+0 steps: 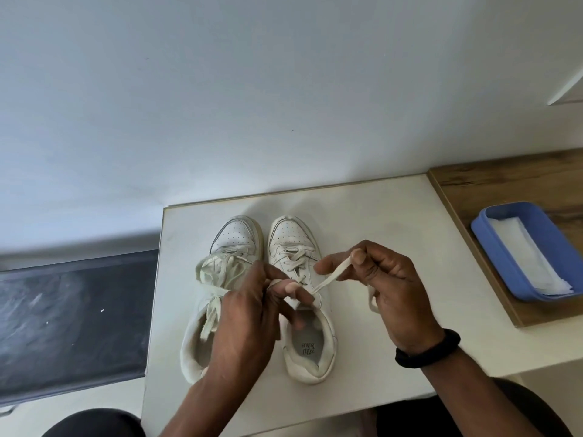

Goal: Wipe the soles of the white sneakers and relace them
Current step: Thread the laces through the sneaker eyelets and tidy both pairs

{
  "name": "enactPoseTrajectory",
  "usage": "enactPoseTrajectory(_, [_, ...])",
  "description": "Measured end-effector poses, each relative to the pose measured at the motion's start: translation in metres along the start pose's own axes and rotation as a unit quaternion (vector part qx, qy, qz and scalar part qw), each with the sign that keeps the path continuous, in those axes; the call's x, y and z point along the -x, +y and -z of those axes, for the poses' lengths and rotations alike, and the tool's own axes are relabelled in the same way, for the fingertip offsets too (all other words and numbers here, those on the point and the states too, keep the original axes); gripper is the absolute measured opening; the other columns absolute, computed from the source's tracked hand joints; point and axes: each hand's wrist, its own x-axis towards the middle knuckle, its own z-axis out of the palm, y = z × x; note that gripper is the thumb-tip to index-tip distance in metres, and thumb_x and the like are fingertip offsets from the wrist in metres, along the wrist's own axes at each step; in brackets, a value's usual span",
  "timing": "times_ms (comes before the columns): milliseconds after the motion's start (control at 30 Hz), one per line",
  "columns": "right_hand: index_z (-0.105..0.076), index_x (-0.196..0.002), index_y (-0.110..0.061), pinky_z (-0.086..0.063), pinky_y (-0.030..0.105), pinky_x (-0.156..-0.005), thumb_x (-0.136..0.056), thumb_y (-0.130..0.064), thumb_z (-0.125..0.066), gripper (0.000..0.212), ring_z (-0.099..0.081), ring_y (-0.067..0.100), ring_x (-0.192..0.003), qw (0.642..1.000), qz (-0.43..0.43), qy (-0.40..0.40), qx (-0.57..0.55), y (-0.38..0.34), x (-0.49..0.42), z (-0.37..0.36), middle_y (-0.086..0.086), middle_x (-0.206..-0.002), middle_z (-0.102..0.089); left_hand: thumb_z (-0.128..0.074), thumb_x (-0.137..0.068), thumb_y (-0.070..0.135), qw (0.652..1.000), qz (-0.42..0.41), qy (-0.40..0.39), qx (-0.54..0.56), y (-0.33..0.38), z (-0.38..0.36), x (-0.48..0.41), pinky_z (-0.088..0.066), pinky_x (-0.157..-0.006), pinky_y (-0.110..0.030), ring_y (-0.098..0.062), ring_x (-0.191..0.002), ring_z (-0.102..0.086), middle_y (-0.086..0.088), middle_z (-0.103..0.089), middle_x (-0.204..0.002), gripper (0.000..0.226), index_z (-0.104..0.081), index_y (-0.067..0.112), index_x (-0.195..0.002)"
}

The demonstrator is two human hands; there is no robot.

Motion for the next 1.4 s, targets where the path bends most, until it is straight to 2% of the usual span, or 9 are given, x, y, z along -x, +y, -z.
enactPoseTrajectory(133, [-0.052, -0.082, 0.006, -0.056, 0.048, -0.077, -0.101, -0.027, -0.045, 0.038, -0.069, 0.047, -0.076, 0.998, -0.021, 0.004, -0.062, 0.006, 0.001, -0.017, 0.02, -0.07, -0.067, -0.05, -0.103, 0.035, 1.0, -0.012, 0.008, -0.015, -0.005, -0.011, -0.002, -0.048, -0.054, -0.018, -0.014, -0.051, -0.063, 0.008, -0.066, -0.065, 0.026, -0.068, 0.024, -0.088])
enactPoseTrajectory(367, [-0.061, -0.081, -0.002, -0.052, 0.042, -0.073, -0.087, -0.021, -0.041, 0.028, -0.063, 0.033, -0.069, 0.994, -0.073, 0.057, -0.058, 0.021, -0.003, -0.023, 0.016, -0.075, -0.059, -0.043, -0.098, 0.022, 0.997, 0.023, -0.063, -0.034, -0.008, -0.009, 0.0, -0.047, -0.088, -0.016, -0.015, -0.099, -0.061, 0.012, -0.052, -0.099, 0.051, -0.056, 0.035, -0.145])
enactPoseTrajectory(567, [-0.069, -0.086, -0.006, -0.048, 0.035, -0.068, -0.1, -0.021, -0.049, 0.029, -0.06, 0.027, -0.063, 0.99, -0.099, 0.081, -0.055, 0.019, -0.007, -0.022, 0.007, -0.081, -0.063, -0.049, -0.094, -0.023, 0.998, 0.04, 0.01, -0.044, -0.018, -0.007, -0.008, -0.055, -0.068, -0.016, -0.012, -0.081, -0.07, 0.013, -0.068, -0.092, 0.064, -0.076, 0.031, -0.116])
enactPoseTrajectory(767, [-0.073, -0.093, -0.006, -0.049, 0.023, -0.058, -0.102, -0.008, -0.051, 0.024, -0.052, 0.016, -0.051, 0.994, -0.07, 0.082, 0.002, 0.015, -0.006, -0.024, -0.015, -0.062, -0.063, -0.052, -0.102, -0.006, 0.995, 0.092, 0.031, -0.022, -0.02, -0.001, -0.007, -0.049, -0.056, -0.018, -0.008, -0.061, -0.063, 0.005, -0.073, -0.075, 0.047, -0.076, 0.034, -0.092])
enactPoseTrajectory(900, [-0.077, -0.097, -0.01, -0.048, 0.028, -0.07, -0.099, -0.019, -0.057, 0.022, -0.054, 0.017, -0.061, 0.991, -0.1, 0.076, -0.048, 0.013, -0.006, -0.025, 0.002, -0.102, -0.077, -0.051, -0.107, 0.027, 0.995, 0.053, 0.032, -0.072, -0.013, -0.009, -0.002, -0.042, -0.06, -0.01, -0.007, -0.059, -0.061, 0.009, -0.061, -0.064, 0.026, -0.071, 0.038, -0.095])
enactPoseTrajectory(1000, [-0.076, -0.102, -0.002, -0.048, 0.04, -0.079, -0.089, -0.021, -0.047, 0.037, -0.054, 0.024, -0.067, 0.984, -0.118, 0.066, -0.113, 0.015, -0.006, -0.021, 0.006, -0.085, -0.073, -0.037, -0.108, 0.043, 0.994, 0.04, 0.02, -0.103, -0.007, -0.009, 0.001, -0.038, -0.073, -0.006, -0.005, -0.081, -0.063, 0.004, -0.061, -0.068, 0.034, -0.069, 0.033, -0.109])
enactPoseTrajectory(1100, [-0.075, -0.101, 0.004, -0.048, 0.044, -0.081, -0.083, -0.016, -0.04, 0.044, -0.055, 0.023, -0.067, 0.979, -0.119, 0.059, -0.153, 0.018, -0.007, -0.017, 0.018, -0.084, -0.068, -0.03, -0.086, 0.039, 0.996, 0.05, -0.006, -0.079, -0.003, -0.005, 0.001, -0.038, -0.073, -0.005, -0.008, -0.087, -0.062, -0.006, -0.064, -0.075, 0.049, -0.07, 0.03, -0.113])
enactPoseTrajectory(1233, [-0.078, -0.104, -0.004, -0.052, 0.033, -0.08, -0.093, -0.001, -0.045, 0.034, -0.056, 0.025, -0.075, 0.983, -0.12, 0.064, -0.127, 0.017, -0.008, -0.015, 0.02, -0.088, -0.07, -0.04, -0.109, 0.012, 0.996, 0.049, -0.008, -0.073, -0.006, -0.008, -0.004, -0.052, -0.068, -0.013, -0.011, -0.074, -0.068, -0.004, -0.062, -0.089, 0.034, -0.07, 0.02, -0.122])
enactPoseTrajectory(1400, [-0.075, -0.114, -0.014, -0.053, 0.036, -0.085, -0.096, 0.002, -0.056, 0.031, -0.069, 0.027, -0.087, 0.987, -0.101, 0.07, -0.101, 0.016, -0.007, -0.016, 0.015, -0.085, -0.073, -0.056, -0.1, -0.009, 0.995, 0.091, 0.027, -0.006, -0.015, -0.004, -0.007, -0.062, -0.073, -0.027, -0.013, -0.077, -0.073, 0.009, -0.077, -0.087, 0.047, -0.076, 0.033, -0.111])
